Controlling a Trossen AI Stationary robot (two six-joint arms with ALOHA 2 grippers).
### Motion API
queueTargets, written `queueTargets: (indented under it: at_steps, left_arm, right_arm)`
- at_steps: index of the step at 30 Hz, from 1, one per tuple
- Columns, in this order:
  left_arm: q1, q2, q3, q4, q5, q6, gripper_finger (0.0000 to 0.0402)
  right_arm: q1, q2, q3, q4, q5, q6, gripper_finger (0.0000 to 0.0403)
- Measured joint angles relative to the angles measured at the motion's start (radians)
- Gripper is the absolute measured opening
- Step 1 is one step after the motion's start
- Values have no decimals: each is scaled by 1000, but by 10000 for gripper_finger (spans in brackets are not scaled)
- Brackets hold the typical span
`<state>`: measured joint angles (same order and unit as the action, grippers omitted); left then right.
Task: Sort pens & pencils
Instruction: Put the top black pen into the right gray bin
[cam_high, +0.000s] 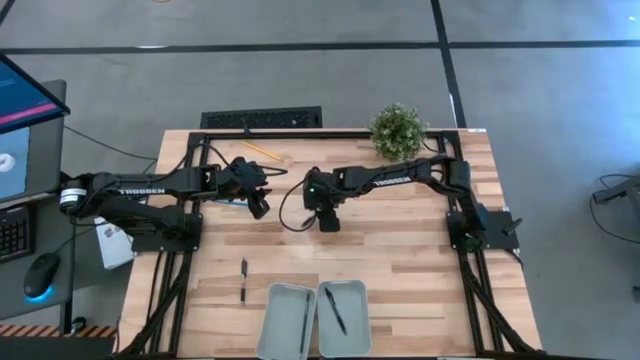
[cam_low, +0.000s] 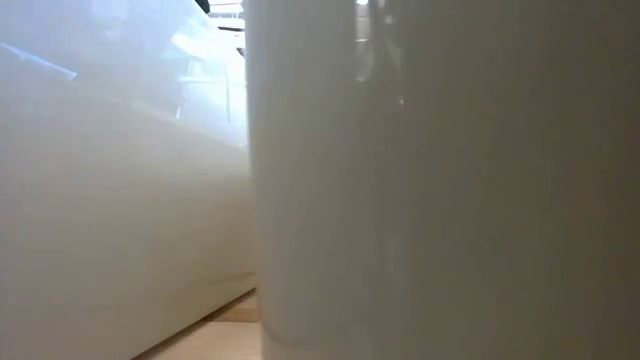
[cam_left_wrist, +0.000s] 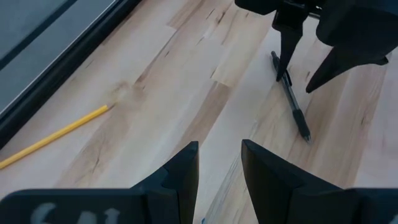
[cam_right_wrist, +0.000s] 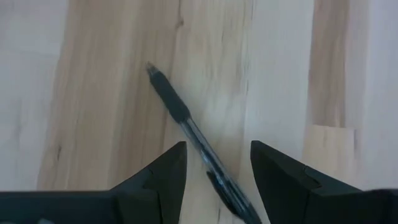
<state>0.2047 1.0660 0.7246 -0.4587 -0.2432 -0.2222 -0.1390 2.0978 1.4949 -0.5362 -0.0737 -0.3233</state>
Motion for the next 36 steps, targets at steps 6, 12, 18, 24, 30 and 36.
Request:
queueTargets:
  at_steps: [6,12,18,24,30,36]
  left_arm:
    - [0,0,0,0,0,0,112]
    - [-1,0,0,0,1,2,112]
    - [0,0,0,0,1,3,112]
    - [0,0,0,0,1,4,112]
    - [0,0,0,0,1,4,112]
    - [0,0,0,0,1,3,112]
  right_arm:
    - [8,33,0,-22,-2,-1,201]
    - [5,52,2,-33,-3,9,201]
    - [-1,60,3,-36,-16,9,190]
    - [0,61,3,-42,-16,9,140]
    - [14,62,2,-51,-16,9,86]
    - [15,63,1,-55,-15,9,62]
